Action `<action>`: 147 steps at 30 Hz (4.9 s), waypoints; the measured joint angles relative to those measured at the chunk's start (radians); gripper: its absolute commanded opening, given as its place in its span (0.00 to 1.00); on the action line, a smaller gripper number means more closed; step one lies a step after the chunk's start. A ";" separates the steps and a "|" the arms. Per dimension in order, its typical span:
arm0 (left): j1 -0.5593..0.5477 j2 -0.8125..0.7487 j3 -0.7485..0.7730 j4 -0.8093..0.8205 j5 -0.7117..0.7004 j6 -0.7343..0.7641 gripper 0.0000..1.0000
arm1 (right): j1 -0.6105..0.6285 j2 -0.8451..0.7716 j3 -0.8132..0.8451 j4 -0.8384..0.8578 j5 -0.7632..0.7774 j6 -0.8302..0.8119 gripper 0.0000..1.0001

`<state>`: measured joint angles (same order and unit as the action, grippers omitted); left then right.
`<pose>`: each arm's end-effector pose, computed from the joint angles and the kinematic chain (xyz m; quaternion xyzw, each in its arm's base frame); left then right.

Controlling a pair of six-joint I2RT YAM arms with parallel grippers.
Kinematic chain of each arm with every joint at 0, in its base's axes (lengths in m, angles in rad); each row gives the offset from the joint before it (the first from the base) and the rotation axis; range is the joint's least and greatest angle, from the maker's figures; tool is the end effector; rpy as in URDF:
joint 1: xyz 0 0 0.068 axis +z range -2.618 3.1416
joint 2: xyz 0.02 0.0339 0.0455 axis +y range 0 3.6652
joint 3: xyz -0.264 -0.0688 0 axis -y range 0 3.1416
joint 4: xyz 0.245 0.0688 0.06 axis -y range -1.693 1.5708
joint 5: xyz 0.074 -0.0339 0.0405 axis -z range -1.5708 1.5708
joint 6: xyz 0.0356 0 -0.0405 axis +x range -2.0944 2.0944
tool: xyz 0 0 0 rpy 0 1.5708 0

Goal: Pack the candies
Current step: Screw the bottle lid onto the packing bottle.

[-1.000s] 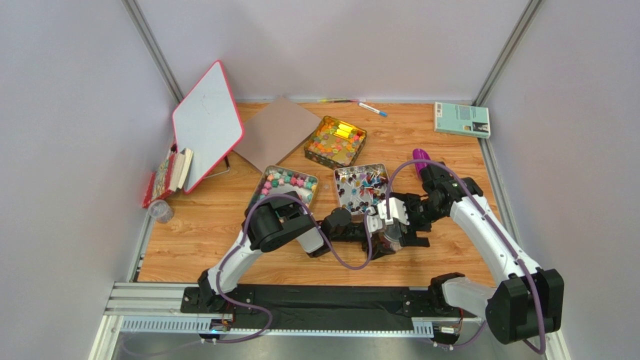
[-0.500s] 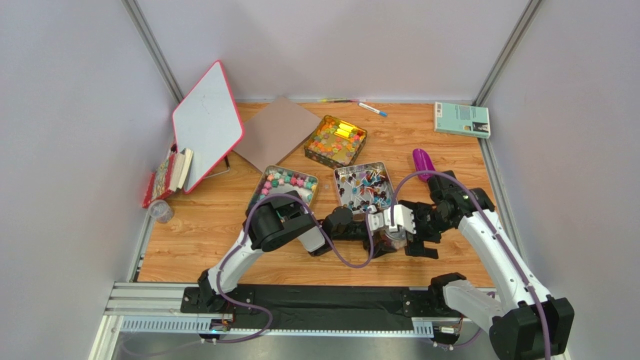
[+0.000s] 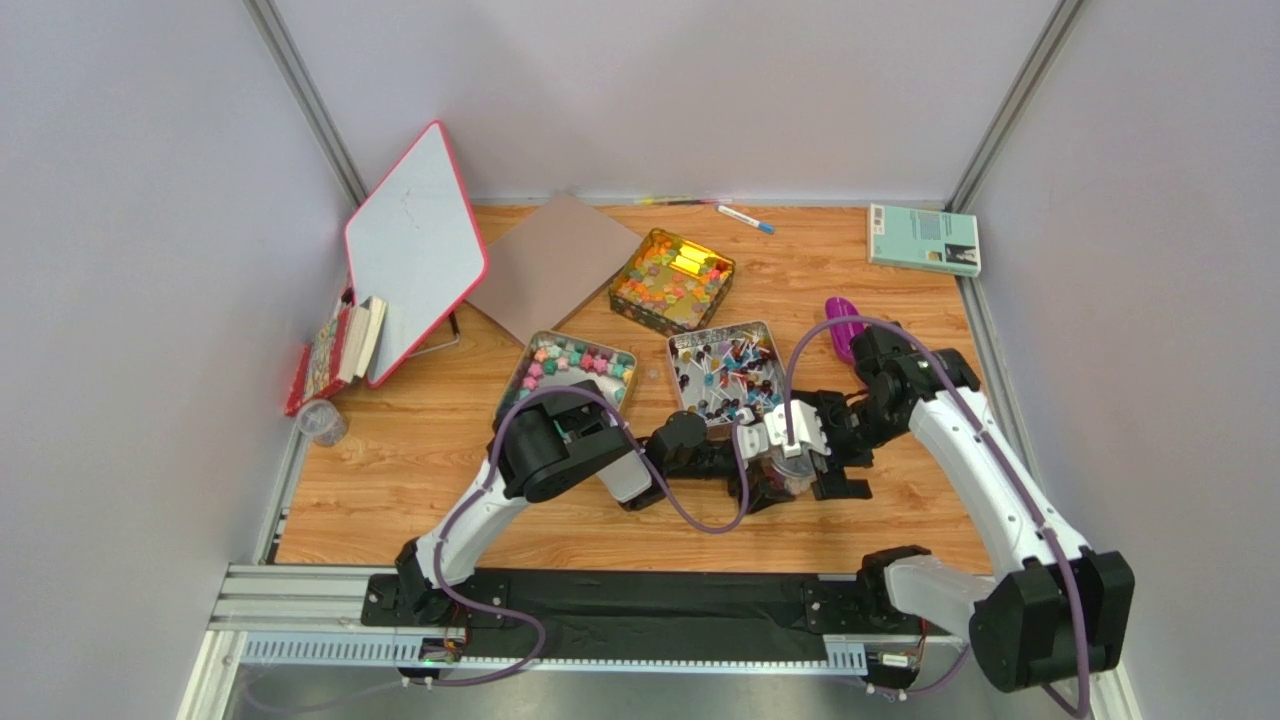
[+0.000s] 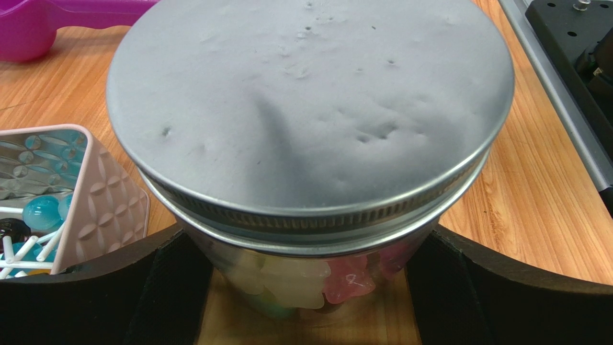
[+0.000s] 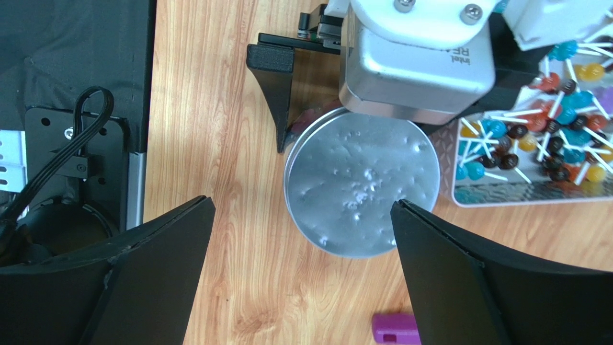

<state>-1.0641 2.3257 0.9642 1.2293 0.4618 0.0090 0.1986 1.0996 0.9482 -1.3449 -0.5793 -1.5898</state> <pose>0.1877 -0.3709 0.0646 0.5039 0.5523 -0.4716 0.4675 0.1522 0.0505 0.2676 -0.7534 0.5914 0.1962 0.2103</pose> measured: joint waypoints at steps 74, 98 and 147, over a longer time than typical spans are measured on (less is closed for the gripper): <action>-0.002 0.003 0.012 -0.010 -0.022 0.004 0.00 | 0.050 0.218 -0.035 0.270 0.019 0.370 0.35; -0.012 0.000 0.012 -0.018 -0.050 0.008 0.00 | 0.038 -0.100 -0.134 0.211 0.169 0.484 1.00; -0.127 0.134 0.341 -0.203 -0.076 0.018 0.99 | -0.381 0.190 -0.067 0.068 0.283 0.274 1.00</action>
<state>-1.1915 2.4596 1.3048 1.0267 0.3862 0.0265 -0.1822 1.2896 0.8810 -1.2766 -0.2958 -1.3163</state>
